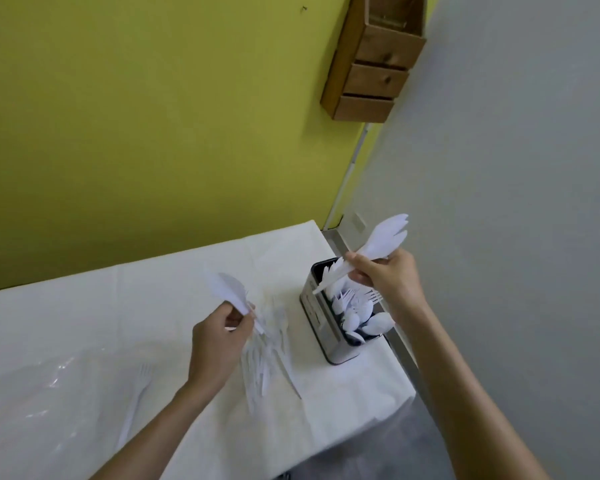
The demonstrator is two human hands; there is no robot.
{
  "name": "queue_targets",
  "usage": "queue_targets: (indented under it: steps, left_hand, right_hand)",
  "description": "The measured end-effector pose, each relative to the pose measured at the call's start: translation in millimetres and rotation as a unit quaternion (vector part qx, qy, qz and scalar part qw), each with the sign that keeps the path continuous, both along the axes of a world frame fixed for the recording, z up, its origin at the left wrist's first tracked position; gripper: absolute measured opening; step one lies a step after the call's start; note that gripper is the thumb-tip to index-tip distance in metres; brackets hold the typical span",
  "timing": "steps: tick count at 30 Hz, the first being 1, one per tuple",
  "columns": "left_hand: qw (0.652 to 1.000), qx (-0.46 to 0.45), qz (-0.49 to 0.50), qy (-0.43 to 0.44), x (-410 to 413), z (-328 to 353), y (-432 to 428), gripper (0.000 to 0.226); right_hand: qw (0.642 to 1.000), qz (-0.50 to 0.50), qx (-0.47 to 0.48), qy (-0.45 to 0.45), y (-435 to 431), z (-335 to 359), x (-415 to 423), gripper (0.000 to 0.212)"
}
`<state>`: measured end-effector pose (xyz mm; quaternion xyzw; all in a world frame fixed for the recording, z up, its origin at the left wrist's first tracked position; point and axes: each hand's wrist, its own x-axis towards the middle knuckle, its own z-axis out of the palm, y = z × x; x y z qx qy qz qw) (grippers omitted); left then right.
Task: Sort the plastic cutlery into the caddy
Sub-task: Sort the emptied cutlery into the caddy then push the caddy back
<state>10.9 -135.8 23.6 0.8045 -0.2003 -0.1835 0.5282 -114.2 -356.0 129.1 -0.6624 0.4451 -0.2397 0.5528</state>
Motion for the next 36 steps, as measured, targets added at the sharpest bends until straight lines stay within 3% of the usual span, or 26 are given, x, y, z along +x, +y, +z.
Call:
queue_targets:
  steps: [5,8,12,20,24,29,33,36]
  left_hand:
    - [0.997,-0.071,-0.001,0.024,-20,27,-80,0.005]
    - [0.996,-0.078,0.022,0.034,-31,28,-112,0.008]
    - [0.999,-0.049,0.021,-0.006,-39,23,-132,0.017]
    - [0.997,0.010,-0.042,-0.069,-39,13,-142,0.015]
    - [0.987,0.047,-0.076,-0.130,-40,6,-146,0.009]
    - [0.966,0.120,-0.125,-0.191,-38,-4,-146,0.017]
    - [0.955,0.141,-0.144,-0.218,-43,-2,-146,0.014]
    - [0.943,0.168,-0.162,-0.236,-45,0,-146,0.017]
  right_hand:
    - [0.990,-0.059,-0.115,0.056,-41,-12,-8,0.013]
    - [0.971,0.012,-0.189,0.143,-36,-27,-8,0.026]
    - [0.954,0.080,-0.229,0.178,-37,-33,-1,0.030]
    - [0.927,0.176,-0.240,0.229,-53,-51,-6,0.029]
    - [0.927,0.210,-0.245,0.191,-65,-41,-9,0.037]
    - [0.908,0.269,-0.265,0.182,-64,-44,-14,0.023]
    - [0.922,0.262,-0.259,0.120,-64,-33,-17,0.041]
    - [0.918,0.235,-0.316,0.042,-50,-28,-16,0.063]
